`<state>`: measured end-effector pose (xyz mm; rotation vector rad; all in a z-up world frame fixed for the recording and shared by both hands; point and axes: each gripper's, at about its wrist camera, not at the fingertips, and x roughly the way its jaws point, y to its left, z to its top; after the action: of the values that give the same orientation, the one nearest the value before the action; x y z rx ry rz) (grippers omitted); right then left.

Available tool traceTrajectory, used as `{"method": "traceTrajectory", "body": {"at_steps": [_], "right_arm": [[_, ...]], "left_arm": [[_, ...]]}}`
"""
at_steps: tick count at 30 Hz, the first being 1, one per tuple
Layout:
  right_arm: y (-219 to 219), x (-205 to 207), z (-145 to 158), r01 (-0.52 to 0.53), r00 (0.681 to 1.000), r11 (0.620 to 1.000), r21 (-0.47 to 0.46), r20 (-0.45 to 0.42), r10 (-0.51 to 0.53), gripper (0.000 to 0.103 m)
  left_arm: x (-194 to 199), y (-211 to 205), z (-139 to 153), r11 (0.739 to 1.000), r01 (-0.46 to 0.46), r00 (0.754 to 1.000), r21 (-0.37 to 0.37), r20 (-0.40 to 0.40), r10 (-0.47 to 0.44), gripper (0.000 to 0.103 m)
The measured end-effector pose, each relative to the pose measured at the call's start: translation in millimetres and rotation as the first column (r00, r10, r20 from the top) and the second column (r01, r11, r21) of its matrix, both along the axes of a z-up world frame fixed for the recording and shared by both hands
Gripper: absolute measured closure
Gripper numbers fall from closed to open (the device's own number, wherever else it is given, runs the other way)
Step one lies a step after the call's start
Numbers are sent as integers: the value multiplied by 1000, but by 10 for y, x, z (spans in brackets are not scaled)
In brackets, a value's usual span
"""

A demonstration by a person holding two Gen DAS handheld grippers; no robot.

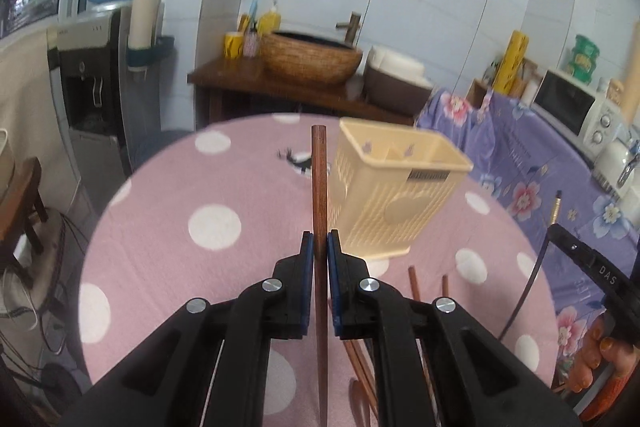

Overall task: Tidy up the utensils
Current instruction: 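Lift both held chopsticks upright and lower them into the beige basket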

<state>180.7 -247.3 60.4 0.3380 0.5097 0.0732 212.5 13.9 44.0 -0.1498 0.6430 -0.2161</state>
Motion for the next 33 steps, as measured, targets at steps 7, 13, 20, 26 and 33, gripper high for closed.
{"method": "traceTrajectory", "body": {"at_steps": [7,13,20,26,33], "right_arm": [[-85,-72,227,16,998,999,-38,53,-14,96],[-63,-92,263,13,998,998,-57,60,-10,96],[-46,-98,438,0,996,997,-79,85,7,96],[42,19,989,-22,987,994,-110,157,39,96],[192,407,1901,-36,962,998,-58,270,50,96]], "left_arm": [[-30,39,165,1000,-16,998,17,63,15,95],[-50,73,190,1000,-23,997,15,77,21,95],[-80,132,415,1000,-19,994,-1,109,19,95],[41,94,1043,1000,17,984,-13,179,-14,95],[358,-203,1776,1000,9,957,-28,289,-1,95]]}}
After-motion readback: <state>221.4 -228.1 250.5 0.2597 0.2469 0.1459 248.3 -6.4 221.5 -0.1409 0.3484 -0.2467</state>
